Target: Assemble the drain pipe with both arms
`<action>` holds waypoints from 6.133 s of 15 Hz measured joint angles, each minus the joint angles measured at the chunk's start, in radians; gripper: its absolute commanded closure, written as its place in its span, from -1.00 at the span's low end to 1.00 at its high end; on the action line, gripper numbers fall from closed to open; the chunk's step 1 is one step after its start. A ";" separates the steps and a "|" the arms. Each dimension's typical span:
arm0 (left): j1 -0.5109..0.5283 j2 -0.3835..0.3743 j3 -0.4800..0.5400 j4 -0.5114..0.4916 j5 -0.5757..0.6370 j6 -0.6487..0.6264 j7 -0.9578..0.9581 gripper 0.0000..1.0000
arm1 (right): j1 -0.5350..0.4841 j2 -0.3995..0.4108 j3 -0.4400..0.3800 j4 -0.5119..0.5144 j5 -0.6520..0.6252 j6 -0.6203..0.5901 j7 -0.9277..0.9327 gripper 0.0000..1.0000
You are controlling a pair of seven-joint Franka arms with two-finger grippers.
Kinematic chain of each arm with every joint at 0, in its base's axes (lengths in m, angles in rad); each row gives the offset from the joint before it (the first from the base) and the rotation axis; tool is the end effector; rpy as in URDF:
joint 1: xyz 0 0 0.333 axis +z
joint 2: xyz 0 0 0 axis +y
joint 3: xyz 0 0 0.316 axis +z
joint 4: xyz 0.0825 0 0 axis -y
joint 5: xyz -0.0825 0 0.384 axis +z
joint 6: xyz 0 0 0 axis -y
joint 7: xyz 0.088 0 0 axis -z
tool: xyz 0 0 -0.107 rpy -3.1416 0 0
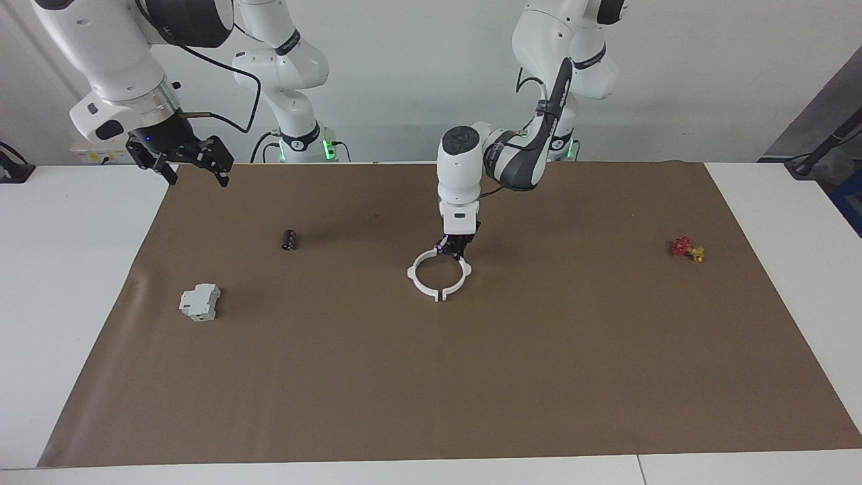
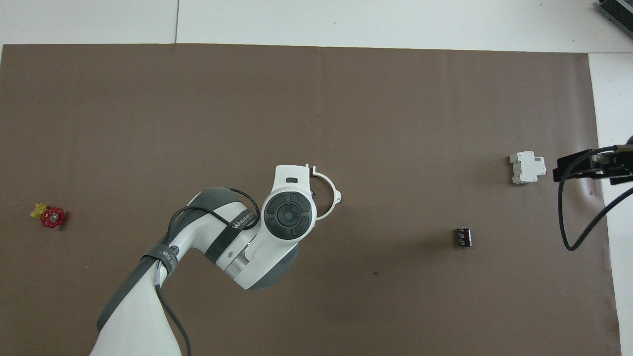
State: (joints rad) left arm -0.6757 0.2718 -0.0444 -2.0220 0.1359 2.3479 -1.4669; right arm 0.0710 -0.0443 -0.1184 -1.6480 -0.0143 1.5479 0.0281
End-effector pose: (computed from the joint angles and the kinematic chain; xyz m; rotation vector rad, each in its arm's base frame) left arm 0.4533 -0.3939 0.3212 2.9622 1.0081 0.1612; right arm 0.5362 -0.0284 0.6103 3.1296 -0.1177 -0.0880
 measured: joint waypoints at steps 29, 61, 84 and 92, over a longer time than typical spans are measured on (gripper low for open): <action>0.000 0.020 -0.001 -0.014 0.001 0.051 0.000 1.00 | 0.000 0.000 0.000 0.000 0.000 0.000 0.000 -1.00; 0.177 -0.228 0.022 0.006 0.002 -0.332 0.402 -1.00 | 0.000 0.000 0.000 0.000 0.000 0.000 0.000 -1.00; 0.748 -0.443 0.010 0.099 -0.051 -0.620 1.610 -1.00 | 0.001 -0.014 0.028 0.016 0.026 0.001 -0.081 -1.00; 0.717 -0.342 0.024 0.270 -0.051 -0.693 1.607 -1.00 | 0.001 -0.014 0.028 0.018 0.026 0.001 -0.076 -1.00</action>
State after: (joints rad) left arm 0.0414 -0.0699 -0.0203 -1.7518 0.0844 1.6552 0.1404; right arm 0.0722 -0.0578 -0.0901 -1.6303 0.0115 1.5489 -0.0481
